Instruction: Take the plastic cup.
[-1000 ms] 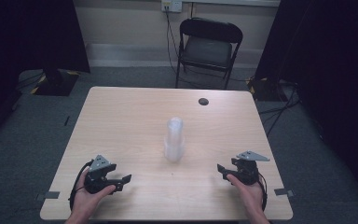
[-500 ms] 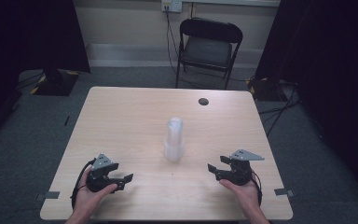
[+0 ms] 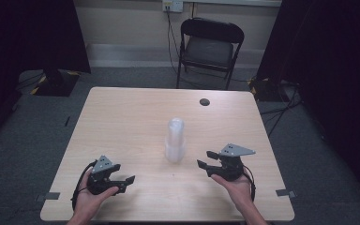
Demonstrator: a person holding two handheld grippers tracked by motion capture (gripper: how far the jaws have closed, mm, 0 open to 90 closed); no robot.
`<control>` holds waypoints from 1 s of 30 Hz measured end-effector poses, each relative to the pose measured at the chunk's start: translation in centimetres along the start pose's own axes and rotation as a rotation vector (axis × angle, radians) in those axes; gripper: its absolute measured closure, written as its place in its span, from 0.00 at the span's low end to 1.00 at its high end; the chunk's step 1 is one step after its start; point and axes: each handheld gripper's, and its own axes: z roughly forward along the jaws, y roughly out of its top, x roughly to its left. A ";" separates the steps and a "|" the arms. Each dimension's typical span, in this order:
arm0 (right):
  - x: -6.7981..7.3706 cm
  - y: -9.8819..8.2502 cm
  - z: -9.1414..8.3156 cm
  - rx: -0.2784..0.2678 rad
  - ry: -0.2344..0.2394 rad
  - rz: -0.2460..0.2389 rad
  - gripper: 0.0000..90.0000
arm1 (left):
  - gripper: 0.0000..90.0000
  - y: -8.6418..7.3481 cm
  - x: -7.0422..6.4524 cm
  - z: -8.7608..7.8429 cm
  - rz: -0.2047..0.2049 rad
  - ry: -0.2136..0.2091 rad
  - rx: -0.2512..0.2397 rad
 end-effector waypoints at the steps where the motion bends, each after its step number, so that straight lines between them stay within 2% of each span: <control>1: 0.0 0.3 0.2 -0.002 0.004 -0.005 0.50 | 0.25 0.0 0.0 0.0 -0.003 -0.001 0.001; 4: 0.2 1.0 0.6 -0.011 0.004 -0.019 0.50 | 0.25 -0.1 0.1 0.0 -0.007 -0.005 0.004; 6: 0.3 1.3 0.9 -0.033 -0.021 -0.032 0.48 | 0.25 -0.2 0.2 -0.1 -0.008 -0.002 0.005; 11: 0.6 2.3 1.7 -0.061 -0.013 -0.066 0.47 | 0.25 -0.3 0.2 -0.3 -0.012 0.001 0.005; 14: 0.8 3.1 2.2 -0.060 -0.001 -0.076 0.47 | 0.25 -0.3 0.2 -0.3 -0.006 0.003 0.007; 17: 0.8 4.0 2.7 -0.080 0.050 -0.050 0.45 | 0.25 -0.4 0.2 -0.2 -0.008 0.000 0.010; 24: 0.7 6.2 3.9 -0.107 0.053 -0.035 0.32 | 0.25 -0.3 0.3 -0.3 -0.006 0.012 -0.001; 30: 0.7 7.5 5.0 -0.119 0.062 -0.039 0.29 | 0.25 -0.4 0.5 -0.4 -0.014 0.020 0.003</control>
